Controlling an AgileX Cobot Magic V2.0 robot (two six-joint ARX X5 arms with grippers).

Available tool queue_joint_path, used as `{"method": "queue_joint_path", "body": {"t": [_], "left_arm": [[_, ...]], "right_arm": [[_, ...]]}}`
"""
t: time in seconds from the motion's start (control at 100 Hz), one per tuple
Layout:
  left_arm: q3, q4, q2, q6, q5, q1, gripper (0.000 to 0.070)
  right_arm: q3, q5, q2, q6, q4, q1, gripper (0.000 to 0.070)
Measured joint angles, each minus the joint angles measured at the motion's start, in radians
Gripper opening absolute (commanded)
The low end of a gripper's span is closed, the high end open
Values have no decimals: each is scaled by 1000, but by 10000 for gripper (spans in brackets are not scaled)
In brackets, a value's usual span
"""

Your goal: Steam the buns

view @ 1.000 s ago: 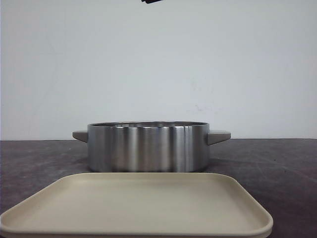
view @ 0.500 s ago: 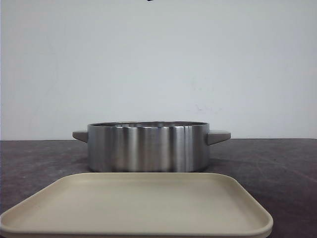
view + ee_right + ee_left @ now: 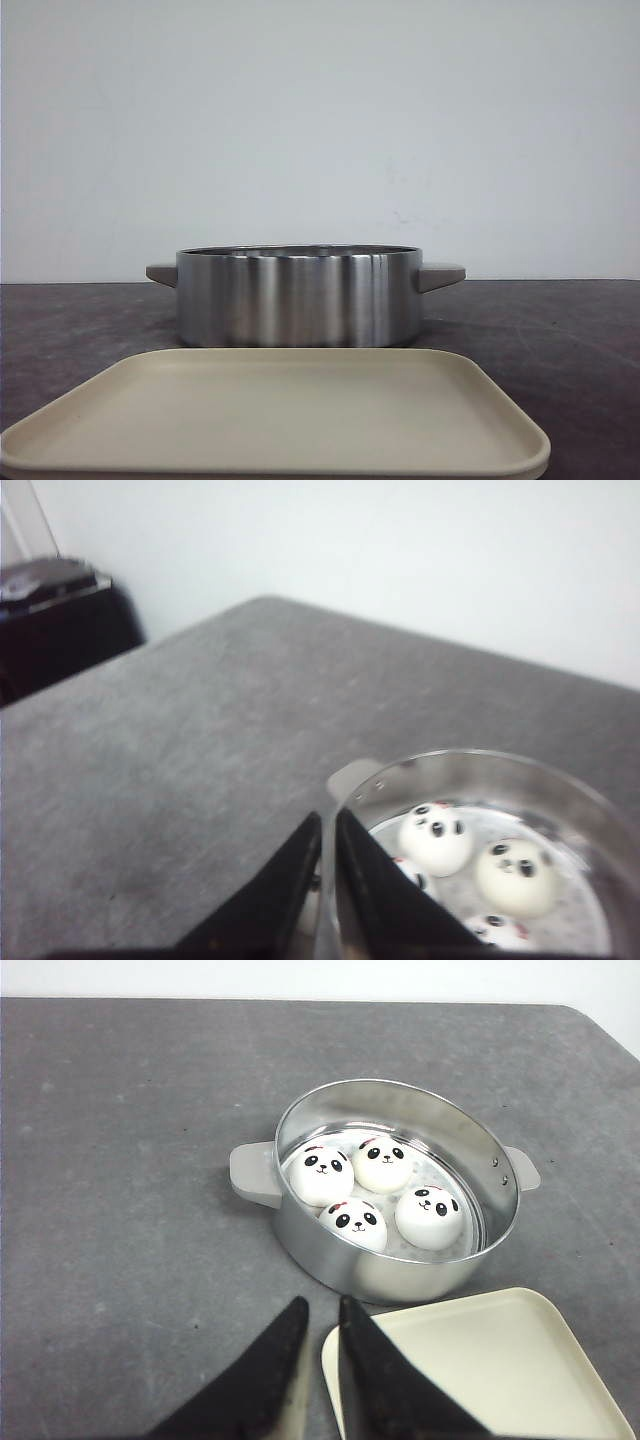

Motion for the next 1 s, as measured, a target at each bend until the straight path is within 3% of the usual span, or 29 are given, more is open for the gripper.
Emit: {"method": "queue_joint_path", "body": {"t": [0.21, 0.35, 0.57, 0.76, 1.0], "left_arm": [[0, 0, 0, 0, 0, 0, 16], [0, 0, 0, 0, 0, 0, 16], [0, 0, 0, 0, 0, 0, 16], [0, 0, 0, 0, 0, 0, 16], [0, 0, 0, 0, 0, 0, 16]], "right_arm": [[-1, 64, -173, -91, -196, -190, 16], [-41, 40, -276, -178, -190, -360, 16], [-154, 7, -473, -236, -126, -605, 16], [-392, -120, -671, -215, -31, -835, 16], [-728, -134, -925, -103, -24, -943, 16]]}}
